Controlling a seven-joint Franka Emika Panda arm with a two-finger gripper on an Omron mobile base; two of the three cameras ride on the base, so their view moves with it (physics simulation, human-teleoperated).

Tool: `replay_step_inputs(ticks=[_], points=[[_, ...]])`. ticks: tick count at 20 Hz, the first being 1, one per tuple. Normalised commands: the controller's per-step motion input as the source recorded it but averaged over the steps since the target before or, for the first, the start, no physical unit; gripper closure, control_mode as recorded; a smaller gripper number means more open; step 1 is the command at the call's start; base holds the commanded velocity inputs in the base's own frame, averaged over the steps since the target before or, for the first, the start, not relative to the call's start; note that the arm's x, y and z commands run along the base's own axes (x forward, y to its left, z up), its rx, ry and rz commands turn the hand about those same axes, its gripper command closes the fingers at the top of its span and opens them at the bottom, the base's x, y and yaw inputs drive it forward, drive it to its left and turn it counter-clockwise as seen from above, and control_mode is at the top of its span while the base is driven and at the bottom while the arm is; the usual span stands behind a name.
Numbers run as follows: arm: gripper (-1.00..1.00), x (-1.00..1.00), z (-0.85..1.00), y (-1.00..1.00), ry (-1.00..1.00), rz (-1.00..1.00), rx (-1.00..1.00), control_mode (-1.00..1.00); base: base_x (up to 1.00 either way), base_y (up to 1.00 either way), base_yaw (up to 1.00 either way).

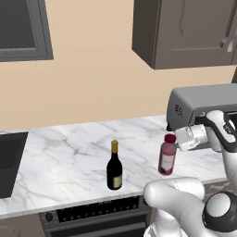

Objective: There is a wine glass and glass cup on the dining counter. Place the wine bottle next to the wine glass and the juice bottle next to the glass cup.

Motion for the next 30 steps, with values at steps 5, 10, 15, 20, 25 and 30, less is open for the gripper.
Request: replay_step_inputs(ticks=[5,10,15,20,25,30], points=[[-1.00,0.17,-0.13,0.07,-0.07,0.00,0.00,-1.00,0.00,0.00,0.00],[1.00,0.16,-0.11,0.06,-0.06,0.00,0.00,-1.00,0.00,0.00,0.00],[1.00,0.04,0.01,0.02,0.00,-0.02,0.05,-1.00,0.00,0.00,0.00],[1.00,0.00,0.09,0.00,0.01,-0.03,0.09,-1.00,0.00,0.00,0.00],[1.00,-0.12,0.21,-0.01,0.00,0.00,0.10,-1.00,0.00,0.00,0.00],[1.00,-0.31,0.35,0.00,0.00,0.00,0.00,-1.00,0.00,0.00,0.00]])
